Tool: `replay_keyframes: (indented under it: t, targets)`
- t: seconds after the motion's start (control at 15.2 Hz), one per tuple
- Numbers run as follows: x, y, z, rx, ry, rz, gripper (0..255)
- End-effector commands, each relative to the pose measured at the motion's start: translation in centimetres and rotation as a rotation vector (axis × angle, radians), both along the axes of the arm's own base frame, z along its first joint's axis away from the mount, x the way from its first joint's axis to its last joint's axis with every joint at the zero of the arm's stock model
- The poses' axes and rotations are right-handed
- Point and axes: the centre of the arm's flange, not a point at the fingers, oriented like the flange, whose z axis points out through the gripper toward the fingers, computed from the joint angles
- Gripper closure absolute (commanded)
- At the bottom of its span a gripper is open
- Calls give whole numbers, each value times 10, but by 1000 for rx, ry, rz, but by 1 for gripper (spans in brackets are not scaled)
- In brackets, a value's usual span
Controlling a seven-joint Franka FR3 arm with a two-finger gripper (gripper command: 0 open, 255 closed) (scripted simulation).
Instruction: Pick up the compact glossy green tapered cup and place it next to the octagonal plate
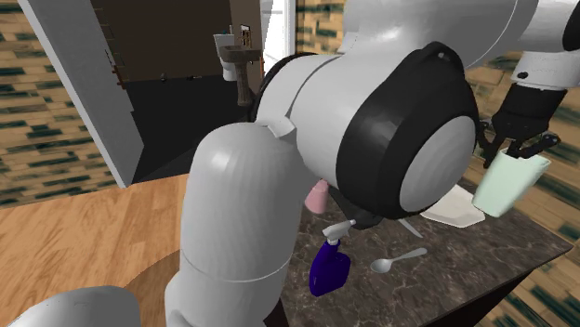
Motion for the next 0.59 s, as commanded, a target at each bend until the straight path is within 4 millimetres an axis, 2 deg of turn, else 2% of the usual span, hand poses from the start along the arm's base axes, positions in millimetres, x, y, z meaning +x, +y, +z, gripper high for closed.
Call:
replay_keyframes:
  t: [0.0, 0.13, 0.53]
  targets:
    - [-10, -21, 4, 0, 0, 1, 255]
    - [-19, -44, 9, 0, 0, 1, 255]
    - [-19, -44, -22, 0, 0, 1, 255]
